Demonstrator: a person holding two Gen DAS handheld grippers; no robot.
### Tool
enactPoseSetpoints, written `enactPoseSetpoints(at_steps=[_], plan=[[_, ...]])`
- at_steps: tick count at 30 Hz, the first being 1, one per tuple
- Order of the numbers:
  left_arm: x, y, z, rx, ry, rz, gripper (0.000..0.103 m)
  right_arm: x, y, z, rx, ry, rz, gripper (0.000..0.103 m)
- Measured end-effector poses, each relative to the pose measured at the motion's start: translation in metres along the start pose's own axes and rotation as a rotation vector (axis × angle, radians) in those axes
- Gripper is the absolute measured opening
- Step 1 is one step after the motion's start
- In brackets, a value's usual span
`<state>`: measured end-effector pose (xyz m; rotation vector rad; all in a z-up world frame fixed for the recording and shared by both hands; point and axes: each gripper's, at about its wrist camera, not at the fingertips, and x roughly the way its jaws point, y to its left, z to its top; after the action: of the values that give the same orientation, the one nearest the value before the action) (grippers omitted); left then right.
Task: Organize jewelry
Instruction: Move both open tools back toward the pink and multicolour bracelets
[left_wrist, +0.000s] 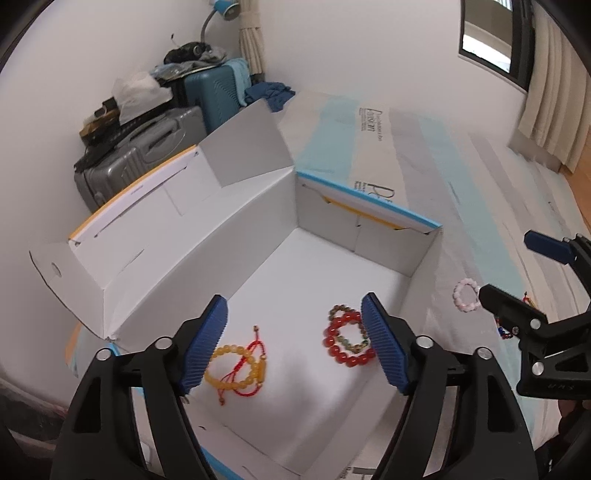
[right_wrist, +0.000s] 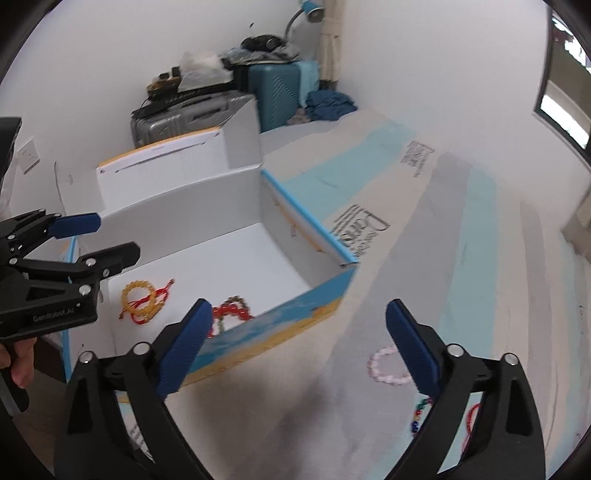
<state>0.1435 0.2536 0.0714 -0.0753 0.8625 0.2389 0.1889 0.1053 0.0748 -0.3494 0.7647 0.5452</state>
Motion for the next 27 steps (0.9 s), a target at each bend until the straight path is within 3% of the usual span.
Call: enactPoseSetpoints(at_steps=[8,27], plan=[[-0.007,-0.042,0.007,0.030,-0.016,-0.043,0.083,-0.024,-0.044,-0.014,0.068,-0.025,-0.044,0.096],[-0.007,-0.186,0.011,0.169,-0.046,-0.186,0.097,-0.080,-0.168,-0.083,0.203,0.000,-0.188,0.096]])
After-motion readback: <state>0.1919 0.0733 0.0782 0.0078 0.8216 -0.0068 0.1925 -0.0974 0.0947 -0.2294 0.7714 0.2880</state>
